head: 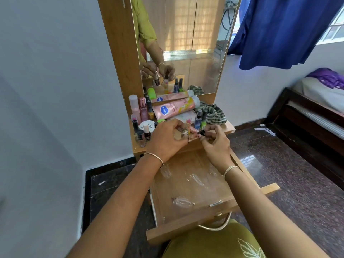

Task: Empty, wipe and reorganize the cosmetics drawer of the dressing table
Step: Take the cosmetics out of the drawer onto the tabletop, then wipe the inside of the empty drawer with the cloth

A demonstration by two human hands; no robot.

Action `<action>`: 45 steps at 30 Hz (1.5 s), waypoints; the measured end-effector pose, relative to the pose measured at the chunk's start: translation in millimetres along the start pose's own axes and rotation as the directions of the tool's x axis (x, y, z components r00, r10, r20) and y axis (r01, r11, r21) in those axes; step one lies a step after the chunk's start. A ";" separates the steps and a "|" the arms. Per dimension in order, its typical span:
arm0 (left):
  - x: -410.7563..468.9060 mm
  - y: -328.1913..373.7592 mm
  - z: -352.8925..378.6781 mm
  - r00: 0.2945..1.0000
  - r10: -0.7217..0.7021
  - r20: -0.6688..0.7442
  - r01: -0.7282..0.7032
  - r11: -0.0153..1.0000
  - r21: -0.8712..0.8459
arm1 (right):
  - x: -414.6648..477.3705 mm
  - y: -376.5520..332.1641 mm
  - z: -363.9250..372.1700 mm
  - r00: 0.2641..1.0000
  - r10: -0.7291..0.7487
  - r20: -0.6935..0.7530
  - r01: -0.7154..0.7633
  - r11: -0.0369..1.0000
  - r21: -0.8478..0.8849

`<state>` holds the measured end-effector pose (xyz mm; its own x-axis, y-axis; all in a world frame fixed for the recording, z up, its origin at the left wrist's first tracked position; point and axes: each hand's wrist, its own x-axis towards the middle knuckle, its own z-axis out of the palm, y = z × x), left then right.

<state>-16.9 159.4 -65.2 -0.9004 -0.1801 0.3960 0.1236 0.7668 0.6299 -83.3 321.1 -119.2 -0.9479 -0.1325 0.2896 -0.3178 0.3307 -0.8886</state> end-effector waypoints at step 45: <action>-16.5 -8.7 0.1 0.989 0.121 0.080 -0.140 0.939 0.316 | -9.8 11.0 15.9 0.968 -0.025 -0.250 -0.040 0.967 -0.253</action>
<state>-3.1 155.8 -77.3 -0.9094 -0.0365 0.4144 0.1104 0.9393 0.3249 -77.2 311.2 -137.4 -0.9150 0.0972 0.3917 -0.2745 0.5615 -0.7806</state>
